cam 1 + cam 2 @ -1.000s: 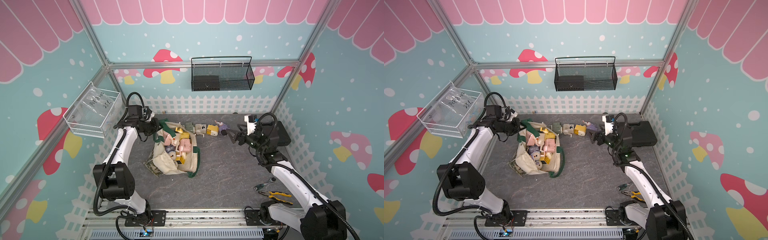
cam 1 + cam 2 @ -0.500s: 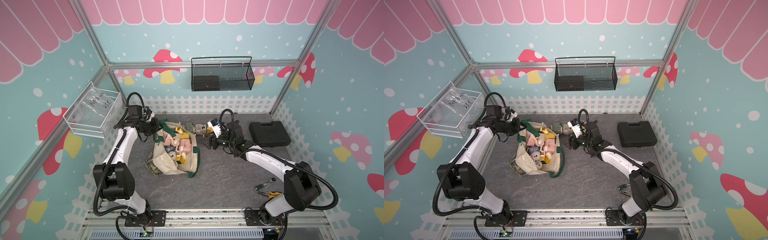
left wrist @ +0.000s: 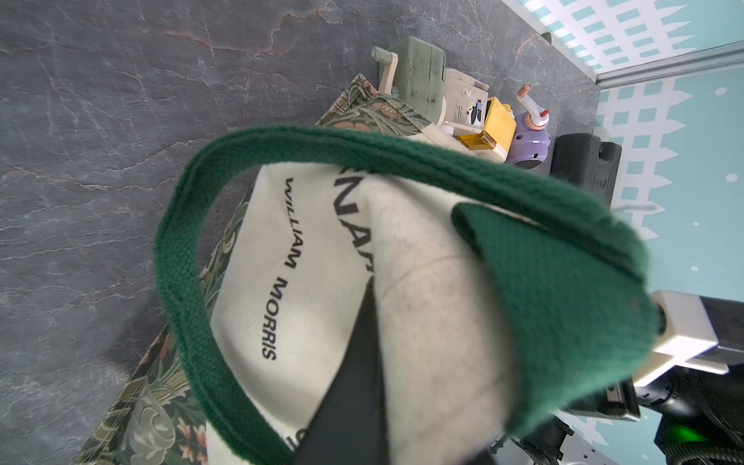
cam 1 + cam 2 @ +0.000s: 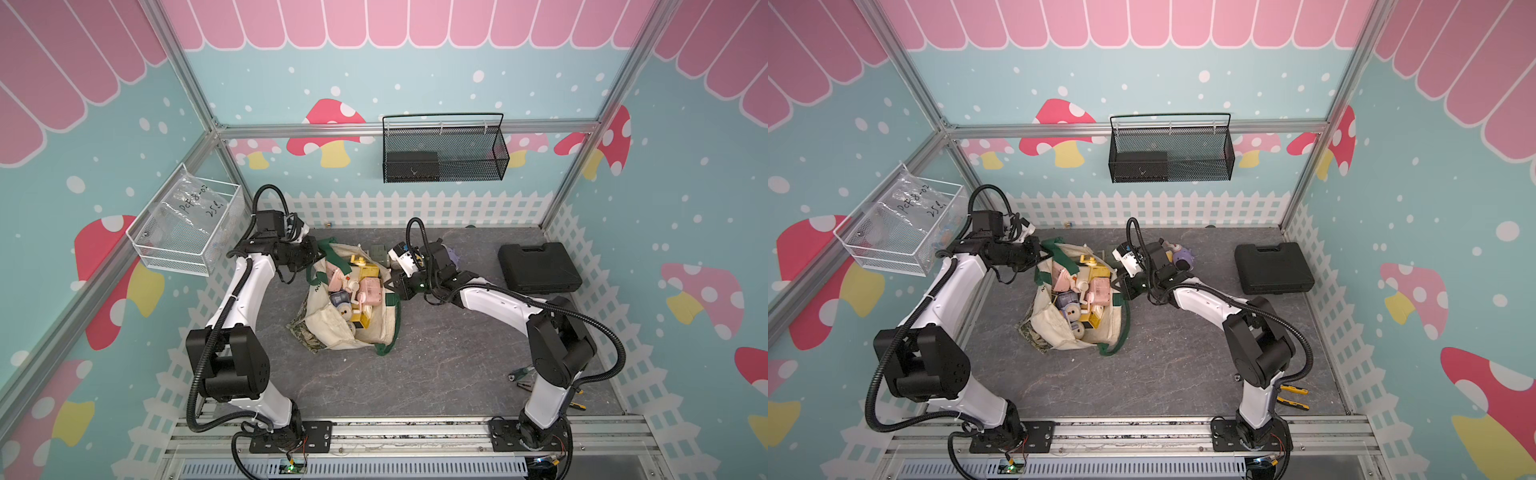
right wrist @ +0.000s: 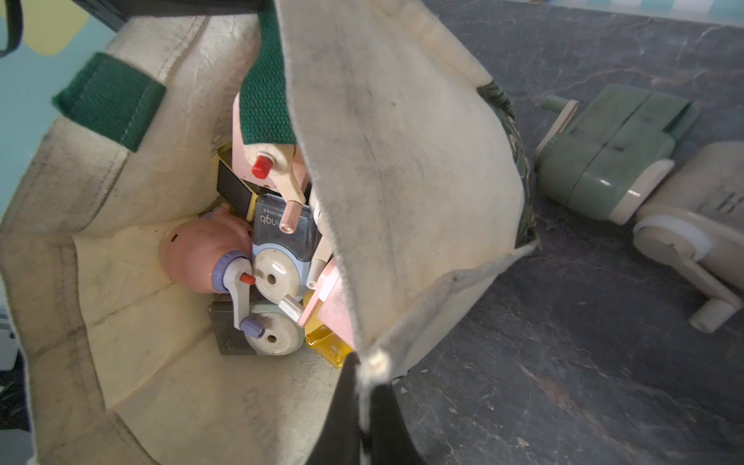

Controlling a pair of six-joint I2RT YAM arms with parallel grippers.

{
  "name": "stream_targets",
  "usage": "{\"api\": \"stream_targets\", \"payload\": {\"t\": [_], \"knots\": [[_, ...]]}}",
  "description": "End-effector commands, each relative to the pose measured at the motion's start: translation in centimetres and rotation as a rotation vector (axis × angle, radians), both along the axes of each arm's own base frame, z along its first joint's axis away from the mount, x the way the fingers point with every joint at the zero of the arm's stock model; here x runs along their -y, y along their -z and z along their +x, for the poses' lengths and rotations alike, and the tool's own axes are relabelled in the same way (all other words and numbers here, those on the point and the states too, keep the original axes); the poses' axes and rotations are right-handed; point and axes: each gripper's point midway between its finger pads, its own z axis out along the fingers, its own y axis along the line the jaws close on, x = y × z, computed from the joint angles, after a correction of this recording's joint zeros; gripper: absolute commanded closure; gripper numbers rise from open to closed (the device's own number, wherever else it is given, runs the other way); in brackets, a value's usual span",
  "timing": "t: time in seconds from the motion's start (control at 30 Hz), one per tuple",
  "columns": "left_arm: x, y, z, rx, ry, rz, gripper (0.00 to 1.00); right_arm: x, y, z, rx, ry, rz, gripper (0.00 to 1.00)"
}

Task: Take out the pencil sharpeners from the tote bags
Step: Adjust the canvas bag at the center of the board.

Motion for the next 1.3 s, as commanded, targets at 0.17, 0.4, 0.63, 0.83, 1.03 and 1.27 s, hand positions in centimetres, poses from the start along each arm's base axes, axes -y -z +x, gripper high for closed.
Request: {"api": "stream_targets", "payload": {"t": [0.17,0.4,0.63,0.83,1.03,1.27], "knots": [[0.3,-2.6,0.1,0.086,0.017,-0.007,1.0,-2.4,-0.9,-8.6,-0.048,-0.223,0.044,1.0],[0.4,-3.2,-0.1,0.108,0.021,-0.013,1.0,-2.1,-0.6,-11.8,-0.01,-0.281,0.014,0.98],[0.6,-3.0,0.0,0.105,0.026,-0.019,1.0,0.9,-2.8,-7.4,0.243,-0.078,-0.171,0.56],[0.6,-3.1,0.0,0.109,0.027,-0.014,1.0,0.9,-11.4,-8.7,0.394,-0.111,-0.029,0.53],[0.6,-3.1,0.0,0.106,0.027,-0.015,1.0,-2.7,-12.4,-10.9,0.268,-0.182,0.06,0.54],[0.6,-2.9,0.1,0.1,0.025,-0.018,1.0,-8.1,-9.7,-10.2,0.156,-0.148,0.02,0.59]]}}
